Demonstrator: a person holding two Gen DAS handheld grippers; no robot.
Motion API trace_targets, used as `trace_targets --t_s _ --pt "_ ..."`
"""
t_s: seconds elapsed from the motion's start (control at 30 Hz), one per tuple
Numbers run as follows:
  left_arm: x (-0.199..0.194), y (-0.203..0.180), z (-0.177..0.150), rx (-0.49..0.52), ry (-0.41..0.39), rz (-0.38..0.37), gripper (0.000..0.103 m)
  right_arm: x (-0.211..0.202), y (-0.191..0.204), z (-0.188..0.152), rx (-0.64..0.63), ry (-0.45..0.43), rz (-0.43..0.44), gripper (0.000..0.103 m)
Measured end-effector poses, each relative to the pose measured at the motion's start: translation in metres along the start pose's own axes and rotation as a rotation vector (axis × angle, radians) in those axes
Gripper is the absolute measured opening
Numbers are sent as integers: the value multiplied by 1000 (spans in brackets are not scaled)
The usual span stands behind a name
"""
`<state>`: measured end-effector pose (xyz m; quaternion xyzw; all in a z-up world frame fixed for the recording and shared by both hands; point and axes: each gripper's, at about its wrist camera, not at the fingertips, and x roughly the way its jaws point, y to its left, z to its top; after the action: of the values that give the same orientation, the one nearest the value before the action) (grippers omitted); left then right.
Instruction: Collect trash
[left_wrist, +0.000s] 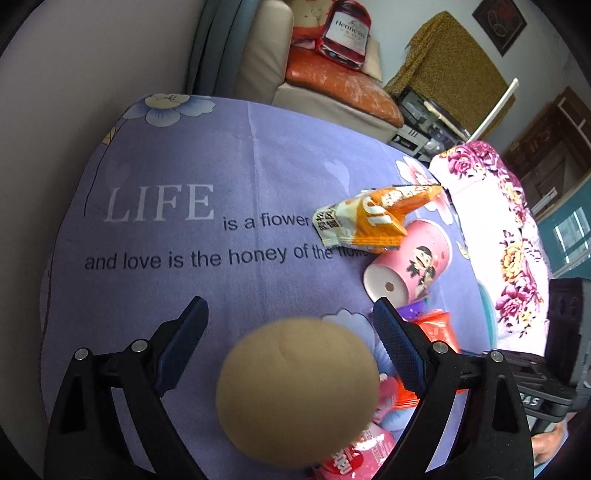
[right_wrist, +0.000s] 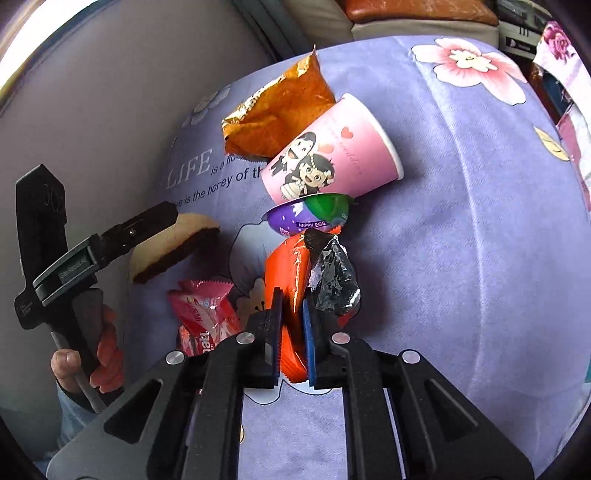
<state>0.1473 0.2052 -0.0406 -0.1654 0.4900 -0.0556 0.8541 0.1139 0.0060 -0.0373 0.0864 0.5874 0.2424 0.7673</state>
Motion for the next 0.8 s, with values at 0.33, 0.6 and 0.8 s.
trace_targets --t_s 0.33,0.6,0.8 --pt "-11 25 -15 -20 14 35 91 -18 13 12 -56 -39 5 8" --pt "-5 -5 -59 118 100 40 91 -13 13 20 -59 0 8 8" --pt "-2 -23 -80 214 123 90 92 -23 11 9 -74 -3 -18 44"
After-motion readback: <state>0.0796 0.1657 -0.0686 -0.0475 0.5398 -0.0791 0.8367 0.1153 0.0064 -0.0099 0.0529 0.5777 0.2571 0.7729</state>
